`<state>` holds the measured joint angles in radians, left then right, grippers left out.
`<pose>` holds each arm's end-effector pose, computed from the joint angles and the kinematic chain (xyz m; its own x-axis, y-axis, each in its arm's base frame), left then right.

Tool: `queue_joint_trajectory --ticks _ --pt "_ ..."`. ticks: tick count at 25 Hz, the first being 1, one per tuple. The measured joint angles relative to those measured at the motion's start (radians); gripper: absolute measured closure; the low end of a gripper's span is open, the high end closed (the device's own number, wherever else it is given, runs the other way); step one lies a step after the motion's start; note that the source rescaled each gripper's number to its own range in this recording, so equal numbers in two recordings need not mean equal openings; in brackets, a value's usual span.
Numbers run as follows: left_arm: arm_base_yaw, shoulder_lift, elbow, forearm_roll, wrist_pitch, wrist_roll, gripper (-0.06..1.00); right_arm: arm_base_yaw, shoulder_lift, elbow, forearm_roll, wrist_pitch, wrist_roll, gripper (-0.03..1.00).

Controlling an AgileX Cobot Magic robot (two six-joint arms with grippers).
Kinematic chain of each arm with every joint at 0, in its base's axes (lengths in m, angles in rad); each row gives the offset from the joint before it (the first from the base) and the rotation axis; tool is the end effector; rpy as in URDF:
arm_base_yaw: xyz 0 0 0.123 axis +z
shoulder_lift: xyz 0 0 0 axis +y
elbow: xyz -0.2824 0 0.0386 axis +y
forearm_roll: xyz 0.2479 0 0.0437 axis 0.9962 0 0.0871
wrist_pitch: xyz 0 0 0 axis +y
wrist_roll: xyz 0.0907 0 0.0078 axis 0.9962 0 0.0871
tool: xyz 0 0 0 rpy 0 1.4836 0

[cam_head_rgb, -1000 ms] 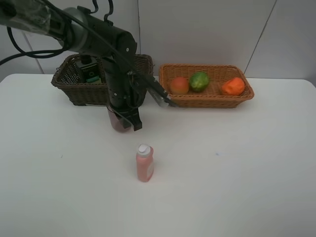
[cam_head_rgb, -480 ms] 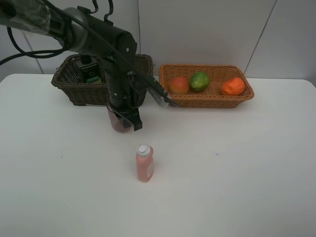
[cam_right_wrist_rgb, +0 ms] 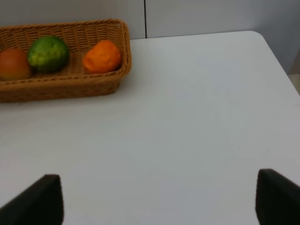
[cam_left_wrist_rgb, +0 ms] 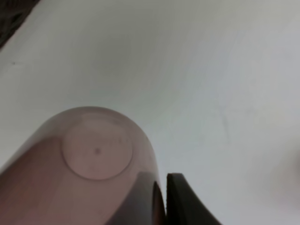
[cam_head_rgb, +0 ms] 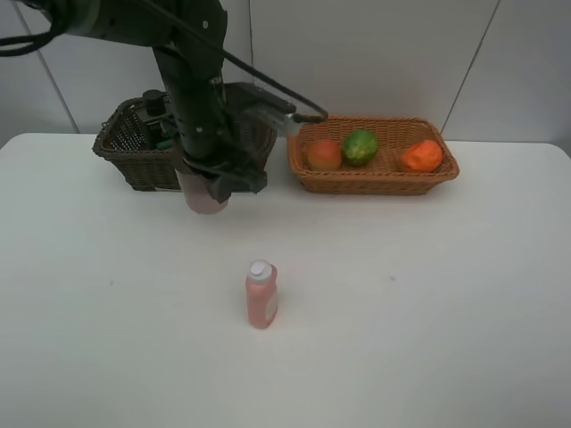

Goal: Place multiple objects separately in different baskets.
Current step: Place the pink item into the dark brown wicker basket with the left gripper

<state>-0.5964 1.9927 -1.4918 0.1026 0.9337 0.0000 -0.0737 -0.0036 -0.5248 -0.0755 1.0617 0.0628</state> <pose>0.3430 -0.2238 0.1957 -0.7715 0.5974 -0.2187 0.5928 0.7999 0.0938 -0.0090 -0.0054 0.2841 -0.4256 0.0574 -0.9031 0.1439 0.9896 -0.0049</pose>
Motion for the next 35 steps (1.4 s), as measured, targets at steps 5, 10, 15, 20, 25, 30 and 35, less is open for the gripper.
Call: queue_joint_trajectory --ticks 5,10,15,20,25,30,35 --pt "0.0 -0.062 0.0 0.0 -0.001 -0.061 0.94 0.0 0.0 0.0 0.0 0.0 0.0 0.3" --pt "0.011 -0.072 -0.022 -0.012 -0.083 -0.068 0.94 0.0 0.0 0.0 0.0 0.0 0.0 0.3" --pt "0.027 -0.072 -0.086 -0.015 -0.135 -0.09 0.94 0.0 0.0 0.0 0.001 0.0 0.0 0.3" --pt "0.054 -0.072 -0.134 -0.007 -0.246 -0.094 0.94 0.0 0.0 0.0 0.001 0.0 0.0 0.3" --pt "0.103 -0.023 -0.138 0.005 -0.386 -0.094 0.94 0.0 0.0 0.0 0.001 0.0 0.0 0.3" --pt "0.144 0.067 -0.138 0.059 -0.504 -0.094 0.94 0.0 0.0 0.0 0.001 0.0 0.0 0.3" --pt "0.153 0.149 -0.138 0.074 -0.586 -0.094 0.94 0.0 0.0 0.0 0.001 0.0 0.0 0.3"
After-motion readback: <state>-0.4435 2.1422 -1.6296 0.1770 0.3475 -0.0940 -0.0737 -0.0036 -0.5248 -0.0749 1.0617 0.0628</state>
